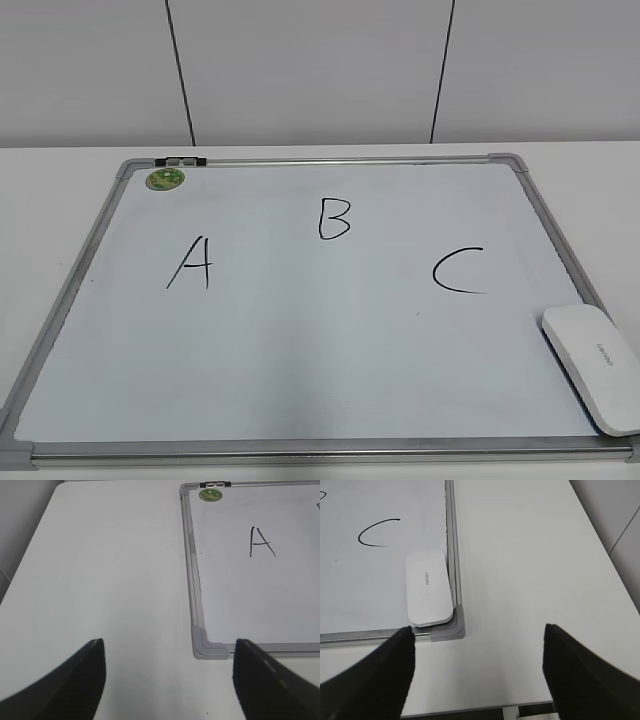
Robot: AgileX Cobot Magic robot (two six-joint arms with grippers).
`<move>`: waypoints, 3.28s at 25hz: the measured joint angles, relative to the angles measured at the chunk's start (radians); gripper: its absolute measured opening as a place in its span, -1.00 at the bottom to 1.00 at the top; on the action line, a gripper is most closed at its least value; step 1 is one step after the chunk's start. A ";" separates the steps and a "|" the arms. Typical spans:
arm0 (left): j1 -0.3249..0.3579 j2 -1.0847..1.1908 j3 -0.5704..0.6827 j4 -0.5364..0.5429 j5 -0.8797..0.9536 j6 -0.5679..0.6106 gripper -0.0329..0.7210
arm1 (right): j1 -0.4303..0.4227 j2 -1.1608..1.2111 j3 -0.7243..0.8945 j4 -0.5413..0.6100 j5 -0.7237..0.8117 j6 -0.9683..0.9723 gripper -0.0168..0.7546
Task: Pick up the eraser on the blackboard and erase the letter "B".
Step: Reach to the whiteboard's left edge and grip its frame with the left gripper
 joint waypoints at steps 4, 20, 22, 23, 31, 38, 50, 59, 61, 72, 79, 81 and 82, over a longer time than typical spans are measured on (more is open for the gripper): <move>0.000 0.000 0.000 0.000 0.000 0.000 0.69 | 0.000 0.000 0.000 0.000 0.000 0.000 0.57; 0.000 0.101 -0.009 0.000 -0.018 0.000 0.65 | 0.000 0.000 0.000 0.000 0.000 0.000 0.57; 0.000 0.188 -0.020 0.000 -0.056 0.000 0.65 | 0.000 0.000 0.000 0.000 0.000 0.000 0.57; 0.000 0.241 -0.025 0.000 -0.086 0.000 0.65 | 0.000 0.000 0.000 0.000 0.000 0.000 0.57; 0.000 0.673 -0.096 -0.032 -0.322 0.000 0.64 | 0.000 0.000 0.000 0.000 0.000 0.000 0.57; 0.000 1.054 -0.278 -0.034 -0.363 0.000 0.62 | 0.000 0.000 0.000 0.000 0.000 0.000 0.57; 0.000 1.642 -0.709 -0.120 -0.168 0.096 0.37 | 0.000 0.000 0.000 0.000 0.000 0.000 0.57; 0.000 1.945 -0.930 -0.138 -0.120 0.106 0.19 | 0.000 0.000 0.000 0.000 0.000 0.000 0.57; 0.000 2.002 -0.968 -0.159 -0.120 0.113 0.13 | 0.000 0.000 0.000 0.000 0.000 0.000 0.57; 0.002 2.192 -1.113 -0.193 -0.112 0.131 -0.14 | 0.000 0.000 0.000 0.000 0.000 0.000 0.57; 0.002 2.238 -1.142 -0.197 -0.104 0.131 -0.28 | 0.000 0.000 0.000 0.000 0.000 0.000 0.57; 0.003 2.243 -1.148 -0.202 -0.099 0.131 -0.40 | 0.000 0.000 0.000 0.000 0.000 0.000 0.57; 0.003 2.244 -1.148 -0.208 -0.095 0.131 -0.47 | 0.000 0.000 0.000 0.000 0.000 0.000 0.57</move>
